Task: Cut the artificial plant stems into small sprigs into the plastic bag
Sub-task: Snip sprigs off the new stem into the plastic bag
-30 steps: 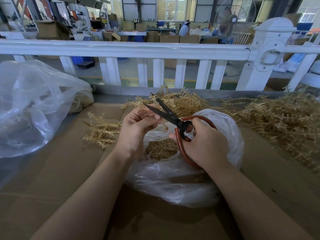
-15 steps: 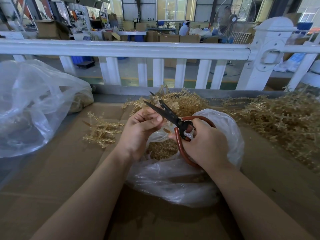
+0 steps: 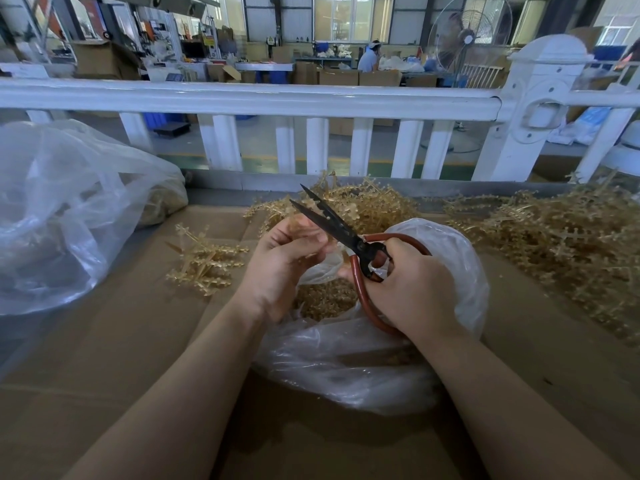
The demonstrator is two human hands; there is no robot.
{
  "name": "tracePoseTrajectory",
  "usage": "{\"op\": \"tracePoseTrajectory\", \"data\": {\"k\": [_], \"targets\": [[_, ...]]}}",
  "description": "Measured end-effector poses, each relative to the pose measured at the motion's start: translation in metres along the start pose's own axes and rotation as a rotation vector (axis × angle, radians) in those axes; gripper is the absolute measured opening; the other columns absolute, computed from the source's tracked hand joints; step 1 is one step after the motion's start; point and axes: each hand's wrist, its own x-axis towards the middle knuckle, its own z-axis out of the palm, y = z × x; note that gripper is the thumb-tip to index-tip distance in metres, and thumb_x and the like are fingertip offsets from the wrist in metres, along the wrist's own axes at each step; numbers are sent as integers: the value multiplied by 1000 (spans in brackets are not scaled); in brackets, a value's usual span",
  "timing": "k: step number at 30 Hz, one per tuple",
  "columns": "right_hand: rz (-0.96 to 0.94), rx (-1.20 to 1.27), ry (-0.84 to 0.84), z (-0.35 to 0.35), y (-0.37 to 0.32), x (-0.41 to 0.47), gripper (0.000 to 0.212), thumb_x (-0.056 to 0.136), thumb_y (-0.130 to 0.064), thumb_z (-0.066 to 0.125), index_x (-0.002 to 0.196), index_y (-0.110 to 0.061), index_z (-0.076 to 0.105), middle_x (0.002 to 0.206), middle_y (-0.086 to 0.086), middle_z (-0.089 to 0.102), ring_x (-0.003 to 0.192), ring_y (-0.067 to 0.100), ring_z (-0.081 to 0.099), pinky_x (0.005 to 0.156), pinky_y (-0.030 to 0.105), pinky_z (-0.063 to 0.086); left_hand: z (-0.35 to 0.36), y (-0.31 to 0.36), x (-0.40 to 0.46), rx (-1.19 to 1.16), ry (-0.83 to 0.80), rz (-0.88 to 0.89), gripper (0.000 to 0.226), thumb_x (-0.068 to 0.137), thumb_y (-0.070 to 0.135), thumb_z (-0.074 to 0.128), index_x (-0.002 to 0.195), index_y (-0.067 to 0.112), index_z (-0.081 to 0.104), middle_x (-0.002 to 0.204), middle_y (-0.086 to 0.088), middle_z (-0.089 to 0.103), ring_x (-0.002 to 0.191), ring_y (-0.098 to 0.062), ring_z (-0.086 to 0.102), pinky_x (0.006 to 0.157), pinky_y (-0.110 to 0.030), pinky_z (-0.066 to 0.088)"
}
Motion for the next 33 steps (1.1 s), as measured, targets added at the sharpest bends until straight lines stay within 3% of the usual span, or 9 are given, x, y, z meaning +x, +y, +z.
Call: {"op": "tracePoseTrajectory", "data": {"k": [6,8,12,16,20,22,26,30,33], "targets": [[-31,18,-4,0,1,0,60,79,-78,57,83,-19,66,71,-9,65,61,11,59,57,33,54,-4,3,0,-11,21,-33,14,79,13,70,69,21,68,72,0,70,71,-12,64,76,-26,53],[-37,45,-11,0,1,0,68,78,-83,50,87,-18,67,74,-8,67,63,11,61,59,34,55,-6,1,0,-16,25,-37,13,78,16,78,74,17,66,73,-1,70,70,-12,64,76,-26,54],[-15,129,5,0,2,-1,72,76,-86,43,90,-19,66,79,-9,69,70,12,65,63,35,58,-6,0,0,-45,71,-48,9,80,15,70,87,12,65,78,-1,71,70,-10,67,75,-25,56],[-24,192,31,-1,1,-2,73,76,-87,42,90,-20,67,76,-11,67,67,9,63,62,30,56,-6,4,1,-153,159,-58,10,82,15,67,79,18,75,82,-2,74,69,-9,71,70,-23,59],[-22,302,10,0,1,-3,59,77,-78,56,93,-23,69,70,-18,62,64,-2,60,60,11,47,-2,5,1,-145,166,-54,12,85,18,64,78,19,74,81,-2,74,67,-8,68,65,-20,56],[-29,322,-2,-1,0,-4,54,76,-75,57,93,-25,69,66,-24,56,62,-7,57,59,6,42,-2,5,1,-170,176,-54,25,91,15,60,71,21,74,76,0,73,66,-7,68,65,-21,56],[-113,333,-41,-4,-1,-4,36,79,-67,61,92,-34,64,60,-30,45,64,-12,56,58,3,39,-4,4,1,-265,243,-85,41,101,8,48,69,19,71,71,0,70,62,-9,65,67,-24,59],[-184,338,-72,-2,-1,-5,37,82,-63,61,88,-26,66,60,-27,47,58,-5,55,56,4,38,-8,5,4,-293,318,-121,26,102,6,48,84,13,66,84,-5,69,73,-14,63,72,-28,58],[-59,428,-11,2,-3,-5,37,85,-56,63,90,-20,70,64,-16,61,63,2,62,59,11,46,-7,5,4,-233,253,-129,16,99,13,54,89,12,66,78,-4,71,67,-11,67,66,-24,59]]}}
